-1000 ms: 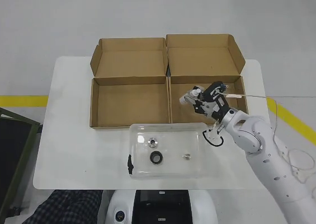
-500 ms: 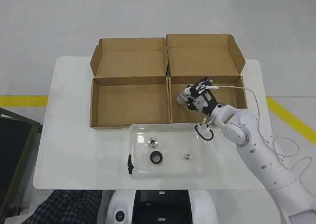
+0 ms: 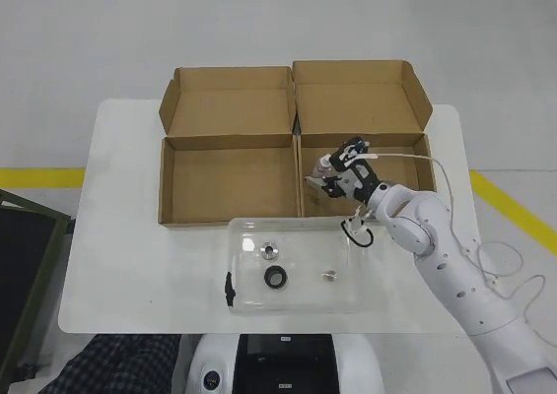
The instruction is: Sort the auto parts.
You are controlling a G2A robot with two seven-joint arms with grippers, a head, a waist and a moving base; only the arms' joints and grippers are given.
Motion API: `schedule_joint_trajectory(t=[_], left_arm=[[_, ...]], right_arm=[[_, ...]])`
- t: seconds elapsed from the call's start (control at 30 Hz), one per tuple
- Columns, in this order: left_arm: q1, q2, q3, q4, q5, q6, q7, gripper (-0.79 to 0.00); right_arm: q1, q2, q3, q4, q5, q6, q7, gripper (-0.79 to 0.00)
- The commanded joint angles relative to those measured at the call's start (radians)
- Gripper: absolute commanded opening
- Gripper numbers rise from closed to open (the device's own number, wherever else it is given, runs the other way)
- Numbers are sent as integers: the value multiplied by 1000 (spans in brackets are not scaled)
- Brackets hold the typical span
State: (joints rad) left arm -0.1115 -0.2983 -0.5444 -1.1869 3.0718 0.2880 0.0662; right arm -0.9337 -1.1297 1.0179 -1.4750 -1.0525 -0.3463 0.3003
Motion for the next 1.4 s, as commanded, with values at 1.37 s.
schedule_joint_trajectory(t=[1.37], left_arm=[[0, 0, 0, 0, 0, 0, 0, 0]], right_arm=[[-422, 127, 244, -524, -234, -639, 171, 0]])
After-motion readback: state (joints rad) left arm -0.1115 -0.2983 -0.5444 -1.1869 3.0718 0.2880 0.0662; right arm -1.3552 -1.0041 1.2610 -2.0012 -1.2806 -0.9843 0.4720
